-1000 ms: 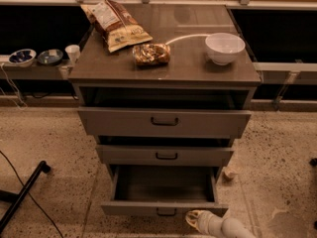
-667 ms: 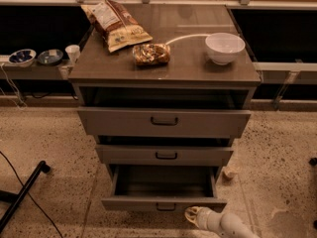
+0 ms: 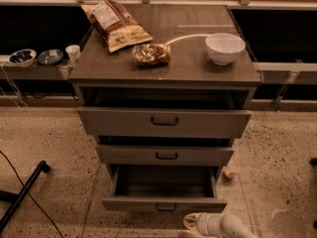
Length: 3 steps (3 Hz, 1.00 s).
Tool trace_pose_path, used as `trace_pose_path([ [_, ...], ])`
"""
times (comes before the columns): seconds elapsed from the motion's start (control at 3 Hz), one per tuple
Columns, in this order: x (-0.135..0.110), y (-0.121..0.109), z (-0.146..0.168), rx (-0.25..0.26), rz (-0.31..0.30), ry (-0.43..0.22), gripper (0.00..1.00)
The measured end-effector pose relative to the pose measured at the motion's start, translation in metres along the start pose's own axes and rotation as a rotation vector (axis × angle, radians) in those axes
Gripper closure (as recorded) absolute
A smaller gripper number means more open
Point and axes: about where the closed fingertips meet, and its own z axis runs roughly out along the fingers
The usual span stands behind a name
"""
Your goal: Close bottom drawer
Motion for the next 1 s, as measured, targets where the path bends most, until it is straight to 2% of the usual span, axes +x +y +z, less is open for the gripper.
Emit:
trace_pose_path([
  [0.33,-0.003,0.016,0.001,-0.051,0.002,-0.021,1.0],
  [0.67,-0.003,0.016,0.001,-0.054,0.002,-0.023,1.0],
  [1.0,-0.003,0.005,0.007,-0.009,-0.013,-0.021,1.0],
])
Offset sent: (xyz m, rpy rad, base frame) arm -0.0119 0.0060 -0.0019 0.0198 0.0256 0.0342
